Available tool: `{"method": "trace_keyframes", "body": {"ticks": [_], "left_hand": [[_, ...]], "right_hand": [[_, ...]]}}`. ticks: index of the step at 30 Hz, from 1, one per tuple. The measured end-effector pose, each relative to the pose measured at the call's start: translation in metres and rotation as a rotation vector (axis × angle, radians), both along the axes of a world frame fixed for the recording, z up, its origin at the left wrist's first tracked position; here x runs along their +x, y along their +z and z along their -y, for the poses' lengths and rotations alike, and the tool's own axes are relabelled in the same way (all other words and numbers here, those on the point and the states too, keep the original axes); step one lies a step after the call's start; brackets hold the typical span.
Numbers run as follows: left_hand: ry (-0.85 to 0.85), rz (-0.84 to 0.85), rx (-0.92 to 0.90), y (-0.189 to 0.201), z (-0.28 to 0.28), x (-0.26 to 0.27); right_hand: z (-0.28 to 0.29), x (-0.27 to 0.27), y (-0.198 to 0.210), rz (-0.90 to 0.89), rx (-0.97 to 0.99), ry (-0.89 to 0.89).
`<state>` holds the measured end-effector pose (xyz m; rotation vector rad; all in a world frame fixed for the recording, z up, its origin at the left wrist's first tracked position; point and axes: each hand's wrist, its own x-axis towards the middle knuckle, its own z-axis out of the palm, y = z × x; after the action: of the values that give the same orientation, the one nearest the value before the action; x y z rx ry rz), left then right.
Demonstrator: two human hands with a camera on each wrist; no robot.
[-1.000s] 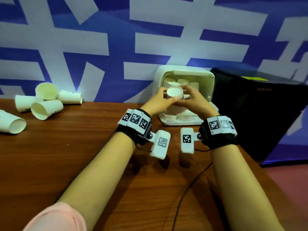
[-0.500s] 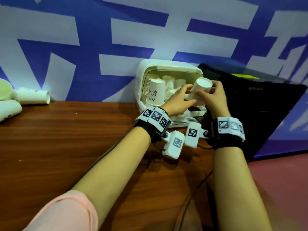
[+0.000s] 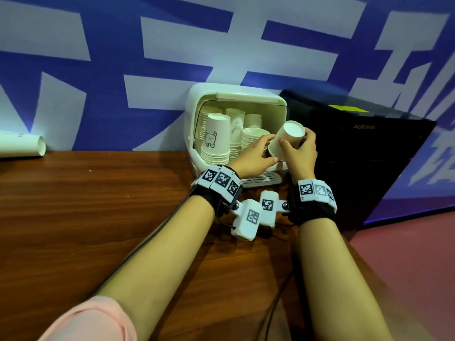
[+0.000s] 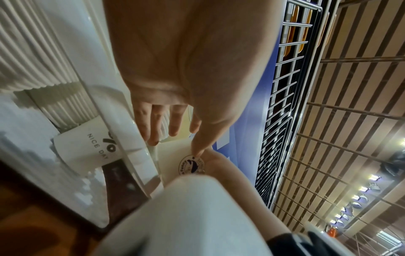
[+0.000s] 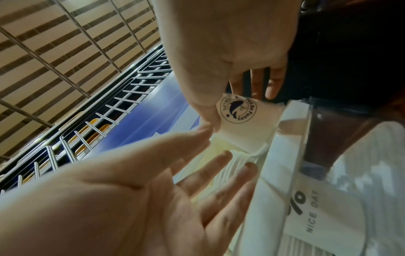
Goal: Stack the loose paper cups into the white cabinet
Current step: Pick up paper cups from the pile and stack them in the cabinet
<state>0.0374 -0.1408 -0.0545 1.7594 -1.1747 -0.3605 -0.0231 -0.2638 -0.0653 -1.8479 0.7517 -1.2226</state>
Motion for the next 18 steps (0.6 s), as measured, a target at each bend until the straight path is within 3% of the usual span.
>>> {"method": "trace_keyframes", "body": {"ticks": [5,18], "left_hand": [[0.021,0.073,0.011,-0.006,0.005,0.005],[0.041,0.084,-0.003,-0.007,0.006,0.009]], "right_hand": [[0.005,0.001,-0.005,-0.001,-0.003,-0.078],[0.015,0.019,-0.008,-0.096,0.011,0.031]]}}
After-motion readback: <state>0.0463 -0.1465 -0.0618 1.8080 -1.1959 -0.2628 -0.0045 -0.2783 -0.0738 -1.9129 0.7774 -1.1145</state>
